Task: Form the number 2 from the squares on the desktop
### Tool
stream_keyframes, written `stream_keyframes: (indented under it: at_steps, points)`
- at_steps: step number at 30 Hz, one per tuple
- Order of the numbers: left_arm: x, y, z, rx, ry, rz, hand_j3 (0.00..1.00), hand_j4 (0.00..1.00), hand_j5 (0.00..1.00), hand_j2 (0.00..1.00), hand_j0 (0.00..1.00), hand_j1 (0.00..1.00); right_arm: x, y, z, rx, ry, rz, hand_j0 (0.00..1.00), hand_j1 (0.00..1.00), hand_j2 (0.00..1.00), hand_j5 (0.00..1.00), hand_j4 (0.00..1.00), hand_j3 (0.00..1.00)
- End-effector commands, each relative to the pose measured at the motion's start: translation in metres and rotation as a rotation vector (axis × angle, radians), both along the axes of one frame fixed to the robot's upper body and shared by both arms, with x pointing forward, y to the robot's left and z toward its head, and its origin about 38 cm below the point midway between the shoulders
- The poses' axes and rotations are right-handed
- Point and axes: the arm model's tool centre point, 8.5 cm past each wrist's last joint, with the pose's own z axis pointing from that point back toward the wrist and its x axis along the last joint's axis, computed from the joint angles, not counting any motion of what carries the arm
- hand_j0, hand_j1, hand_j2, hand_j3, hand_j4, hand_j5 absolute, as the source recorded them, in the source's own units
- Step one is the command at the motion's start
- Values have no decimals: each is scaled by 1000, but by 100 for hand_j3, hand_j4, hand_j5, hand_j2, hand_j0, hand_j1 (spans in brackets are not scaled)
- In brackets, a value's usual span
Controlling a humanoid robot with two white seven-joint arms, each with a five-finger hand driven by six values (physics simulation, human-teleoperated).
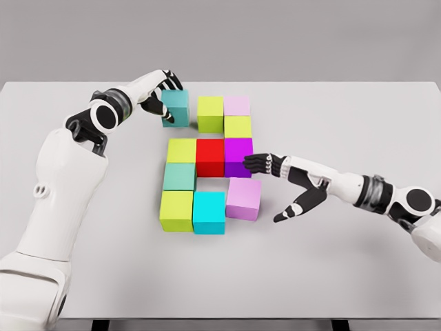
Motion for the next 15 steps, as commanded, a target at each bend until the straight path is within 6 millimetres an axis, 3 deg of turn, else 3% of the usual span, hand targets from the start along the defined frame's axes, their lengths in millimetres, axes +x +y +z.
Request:
stream_keyframes:
  at_steps: [1, 4, 8, 10, 15]
  points:
    - [0, -5, 0, 11, -19, -14, 59, 59, 59, 59, 59, 59, 0, 0, -3, 0, 10, -2, 100, 100, 100, 100, 100, 100]
    - [1, -5, 2, 10, -53, 3, 70, 70, 70, 70, 70, 70, -1, 1, -4, -5, 11, 3, 100, 100, 100, 100, 100, 100]
    - [4, 0, 3, 11, -53, 18, 94, 94, 94, 94, 94, 94, -3, 4, -7, -8, 17, 12, 100, 100, 100, 100, 100, 100]
    - [6, 0, 5, 7, -107, 48, 99, 99, 99, 99, 99, 99, -2, 4, -9, -10, 21, 8, 100, 100, 100, 100, 100, 100]
    - [5, 1, 2, 5, -109, 52, 99, 99, 99, 99, 99, 99, 5, -2, -14, -26, 24, -19, 100, 100, 100, 100, 100, 100]
